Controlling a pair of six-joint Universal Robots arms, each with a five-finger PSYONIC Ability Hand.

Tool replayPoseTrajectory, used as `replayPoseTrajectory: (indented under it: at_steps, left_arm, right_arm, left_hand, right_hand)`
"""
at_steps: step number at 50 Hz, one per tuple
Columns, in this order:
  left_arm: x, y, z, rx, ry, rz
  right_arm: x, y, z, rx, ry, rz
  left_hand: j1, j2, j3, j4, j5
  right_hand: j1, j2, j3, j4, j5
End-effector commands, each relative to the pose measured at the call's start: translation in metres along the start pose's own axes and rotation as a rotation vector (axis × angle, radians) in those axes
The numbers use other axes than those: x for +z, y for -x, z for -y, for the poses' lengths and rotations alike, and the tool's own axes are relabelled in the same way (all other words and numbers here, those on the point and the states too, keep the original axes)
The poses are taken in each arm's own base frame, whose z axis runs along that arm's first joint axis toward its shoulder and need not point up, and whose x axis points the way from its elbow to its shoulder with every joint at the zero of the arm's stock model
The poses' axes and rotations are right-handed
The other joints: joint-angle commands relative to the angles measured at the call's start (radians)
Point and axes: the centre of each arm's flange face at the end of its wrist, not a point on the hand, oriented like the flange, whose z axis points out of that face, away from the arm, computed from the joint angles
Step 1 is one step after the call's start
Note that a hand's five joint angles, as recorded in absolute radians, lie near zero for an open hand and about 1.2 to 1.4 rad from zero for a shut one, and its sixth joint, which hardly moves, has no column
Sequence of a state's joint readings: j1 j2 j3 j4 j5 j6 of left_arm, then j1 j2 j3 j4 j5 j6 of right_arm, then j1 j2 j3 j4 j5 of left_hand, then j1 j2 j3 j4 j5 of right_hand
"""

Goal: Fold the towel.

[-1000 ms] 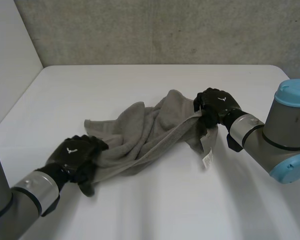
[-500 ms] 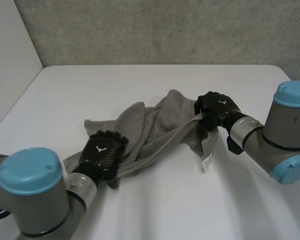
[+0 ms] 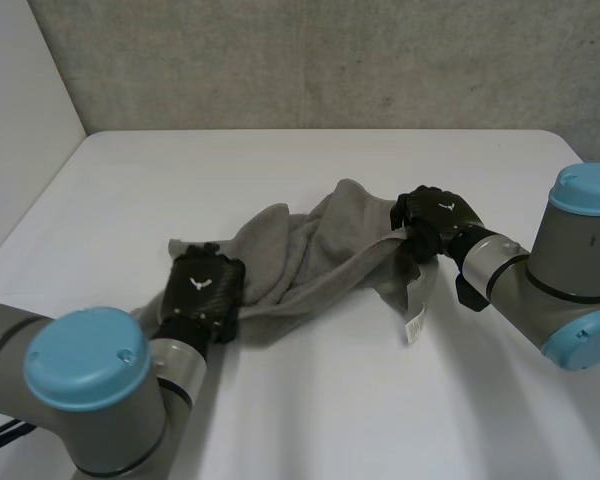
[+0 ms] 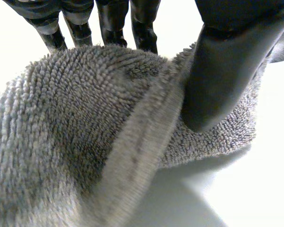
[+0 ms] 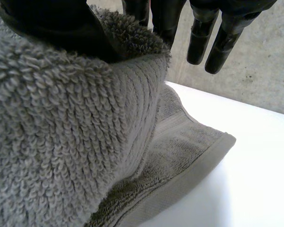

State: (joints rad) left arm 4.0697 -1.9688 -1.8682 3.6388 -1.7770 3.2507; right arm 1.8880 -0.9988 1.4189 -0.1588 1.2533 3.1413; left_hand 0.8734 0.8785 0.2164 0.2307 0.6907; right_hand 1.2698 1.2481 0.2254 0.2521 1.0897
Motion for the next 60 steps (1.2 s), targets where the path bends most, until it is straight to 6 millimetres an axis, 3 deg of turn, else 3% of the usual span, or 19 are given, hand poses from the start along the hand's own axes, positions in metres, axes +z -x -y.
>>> replayPoseTrajectory:
  at_steps: [1, 3, 4, 7, 12, 17, 26, 29, 31, 37, 45, 48, 49, 52, 60]
  left_arm:
    - [0.007, 0.031, 0.025, -0.062, -0.066, 0.102]
    - [0.009, 0.042, 0.031, -0.076, -0.083, 0.13]
    - [0.013, 0.058, 0.039, -0.089, -0.108, 0.174]
    - [0.015, 0.071, 0.043, -0.097, -0.118, 0.21]
    - [0.012, 0.068, 0.035, -0.094, -0.095, 0.192]
    - [0.01, 0.065, 0.032, -0.091, -0.086, 0.178]
    - [0.012, 0.069, 0.031, -0.093, -0.082, 0.189]
    - [0.01, 0.068, 0.028, -0.092, -0.073, 0.187]
    - [0.009, 0.068, 0.028, -0.09, -0.07, 0.18]
    - [0.003, 0.064, 0.035, -0.089, -0.088, 0.13]
    - [-0.016, 0.062, 0.062, -0.087, -0.175, 0.074]
    - [-0.021, 0.061, 0.07, -0.088, -0.209, 0.07]
    - [-0.022, 0.062, 0.07, -0.088, -0.21, 0.074]
    - [-0.02, 0.061, 0.066, -0.088, -0.195, 0.072]
    - [-0.011, 0.059, 0.044, -0.081, -0.116, 0.056]
  right_arm:
    - [-0.003, -0.006, -0.001, 0.008, 0.024, -0.014]
    - [-0.003, -0.008, -0.001, 0.012, 0.029, -0.02]
    - [-0.004, -0.01, 0.0, 0.015, 0.032, -0.021]
    - [-0.004, -0.011, 0.0, 0.015, 0.032, -0.023]
    - [-0.004, -0.008, -0.001, 0.016, 0.034, -0.017]
    - [-0.006, -0.006, -0.002, 0.017, 0.04, -0.009]
    - [-0.009, -0.007, -0.003, 0.02, 0.048, -0.012]
    - [-0.011, -0.006, -0.002, 0.019, 0.047, -0.012]
    - [-0.015, -0.004, 0.0, 0.017, 0.044, -0.009]
    - [-0.031, 0.004, 0.015, 0.011, 0.015, 0.044]
    - [-0.057, 0.01, 0.053, 0.005, -0.023, 0.136]
    - [-0.062, 0.013, 0.062, 0.0, -0.035, 0.156]
    - [-0.065, 0.015, 0.067, -0.003, -0.043, 0.163]
    - [-0.067, 0.018, 0.068, -0.007, -0.046, 0.171]
    - [-0.066, 0.017, 0.063, 0.001, -0.031, 0.171]
  left_hand:
    - [0.012, 0.007, -0.042, -0.056, 0.021]
    - [0.004, -0.001, -0.042, -0.056, 0.012]
    - [0.004, -0.001, -0.042, -0.056, 0.012]
    - [0.001, -0.004, -0.042, -0.056, 0.009]
    - [-0.017, -0.022, -0.042, -0.056, -0.009]
    - [-0.181, -0.186, -0.042, -0.056, -0.173]
    - [-0.134, -0.139, -0.042, -0.056, -0.126]
    - [-0.052, -0.057, -0.042, -0.056, -0.044]
    - [0.179, 0.173, -0.042, -0.056, 0.187]
    - [0.523, 0.518, -0.042, -0.056, 0.531]
    - [0.523, 0.518, -0.042, -0.056, 0.531]
    - [0.415, 0.41, -0.042, -0.056, 0.424]
    - [0.249, 0.244, -0.042, -0.056, 0.257]
    - [0.063, 0.058, -0.042, -0.056, 0.071]
    - [0.062, 0.057, -0.042, -0.056, 0.07]
  right_hand:
    - [-0.016, 0.005, -0.051, -0.078, -0.011]
    - [-0.016, 0.005, -0.051, -0.078, -0.011]
    - [-0.016, 0.005, -0.051, -0.078, -0.011]
    - [-0.016, 0.005, -0.051, -0.078, -0.011]
    - [-0.016, 0.005, -0.051, -0.078, -0.011]
    - [-0.016, 0.005, -0.051, -0.078, -0.011]
    - [-0.013, 0.008, -0.051, -0.078, -0.008]
    - [0.007, 0.029, -0.051, -0.078, 0.013]
    - [0.063, 0.084, -0.051, -0.078, 0.068]
    - [0.126, 0.148, -0.051, -0.078, 0.132]
    - [0.126, 0.148, -0.051, -0.078, 0.132]
    - [0.126, 0.148, -0.051, -0.078, 0.132]
    - [0.126, 0.148, -0.051, -0.078, 0.132]
    - [0.126, 0.148, -0.051, -0.078, 0.132]
    - [0.126, 0.148, -0.051, -0.078, 0.132]
